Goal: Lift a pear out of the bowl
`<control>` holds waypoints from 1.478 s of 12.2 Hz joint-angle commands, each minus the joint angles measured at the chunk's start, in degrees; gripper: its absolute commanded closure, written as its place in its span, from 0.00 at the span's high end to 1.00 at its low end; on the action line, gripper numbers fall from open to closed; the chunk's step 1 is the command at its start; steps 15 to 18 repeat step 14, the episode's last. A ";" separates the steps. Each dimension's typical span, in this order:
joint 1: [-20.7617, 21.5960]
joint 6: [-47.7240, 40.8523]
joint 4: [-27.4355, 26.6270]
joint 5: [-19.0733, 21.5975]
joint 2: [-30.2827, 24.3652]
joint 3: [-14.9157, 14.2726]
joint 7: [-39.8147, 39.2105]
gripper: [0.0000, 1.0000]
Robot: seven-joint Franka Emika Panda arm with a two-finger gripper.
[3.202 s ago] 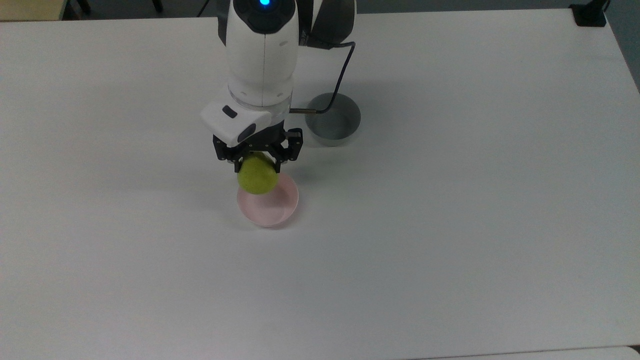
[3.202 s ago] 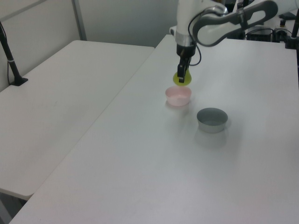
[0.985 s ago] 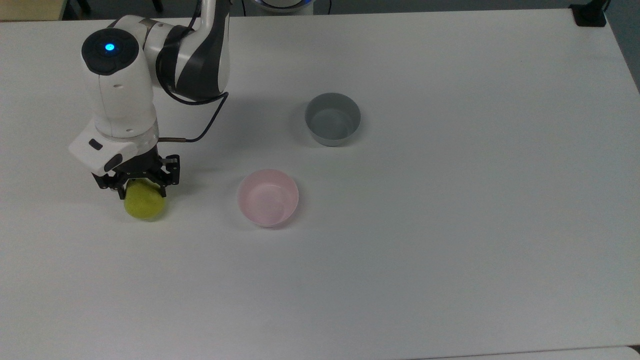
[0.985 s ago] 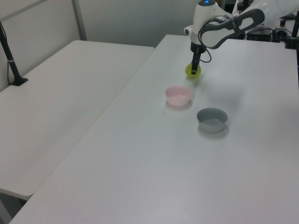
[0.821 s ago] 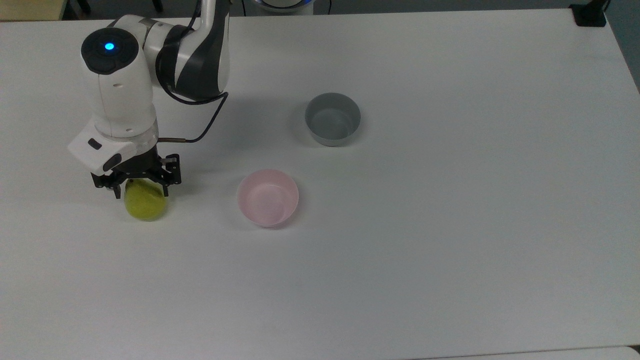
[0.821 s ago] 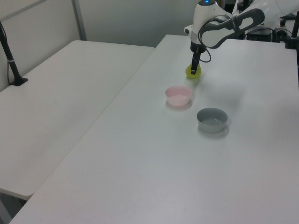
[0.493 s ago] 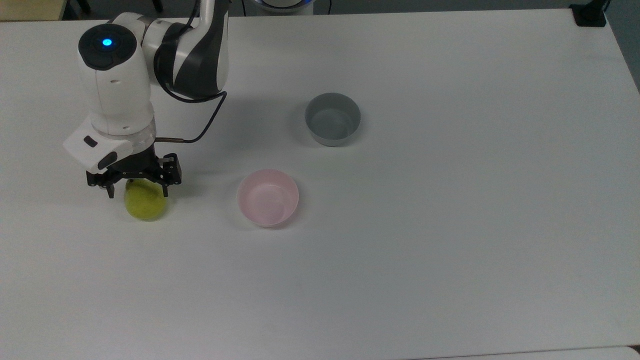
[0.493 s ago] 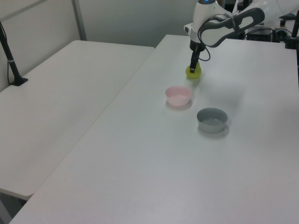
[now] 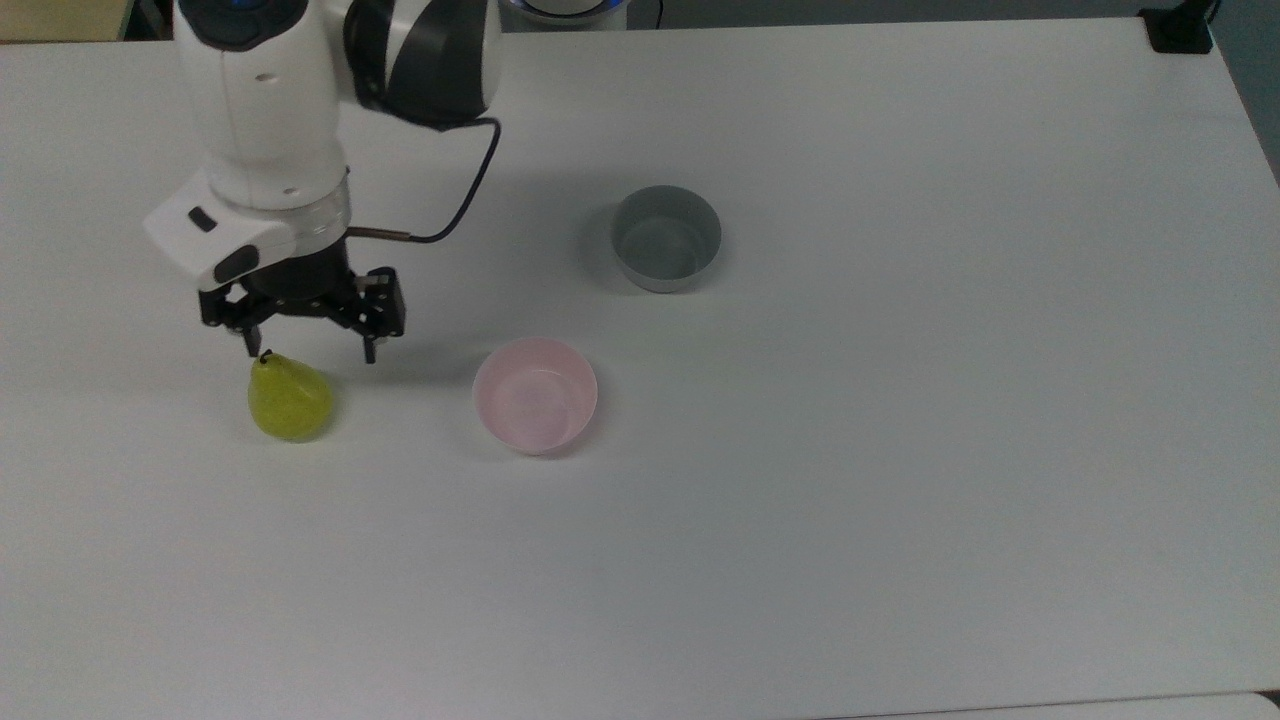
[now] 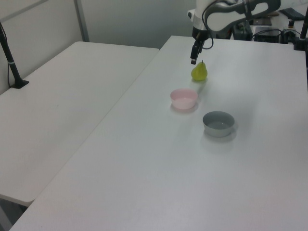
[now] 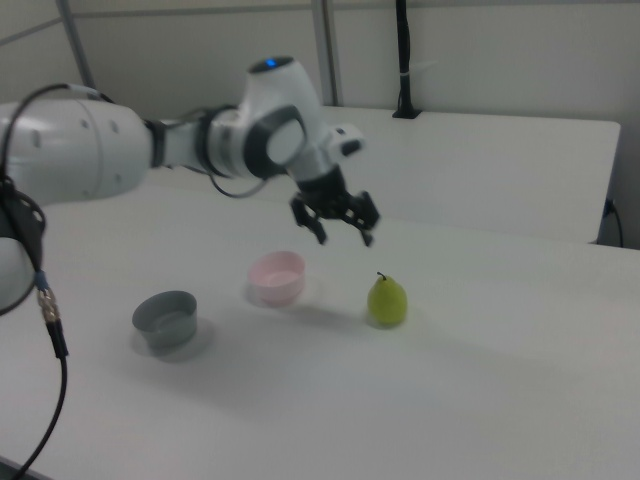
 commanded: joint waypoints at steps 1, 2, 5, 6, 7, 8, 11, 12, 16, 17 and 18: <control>7.30 -13.63 -1.80 0.32 -8.97 -0.24 8.30 1.00; 8.89 -17.42 -1.97 0.59 -11.25 -0.15 8.58 1.00; 13.12 -26.65 -3.19 0.68 -17.84 -0.41 11.20 1.00; 13.73 -29.12 -3.90 0.68 -19.69 -0.32 12.96 1.00; 13.83 -30.71 -4.86 0.94 -21.54 -0.24 13.58 1.00; 13.83 -30.81 -6.70 1.55 -23.47 -0.24 13.59 1.00; 13.30 -30.55 -7.60 3.23 -24.64 -0.32 13.50 1.00; 13.13 -30.55 -7.42 3.23 -24.64 -0.50 13.50 1.00; 13.13 -30.81 -7.33 3.23 -24.64 -0.67 13.50 1.00; 13.13 -30.81 -7.33 3.23 -24.64 -0.67 13.50 1.00; 13.13 -30.81 -7.33 3.23 -24.64 -0.67 13.50 1.00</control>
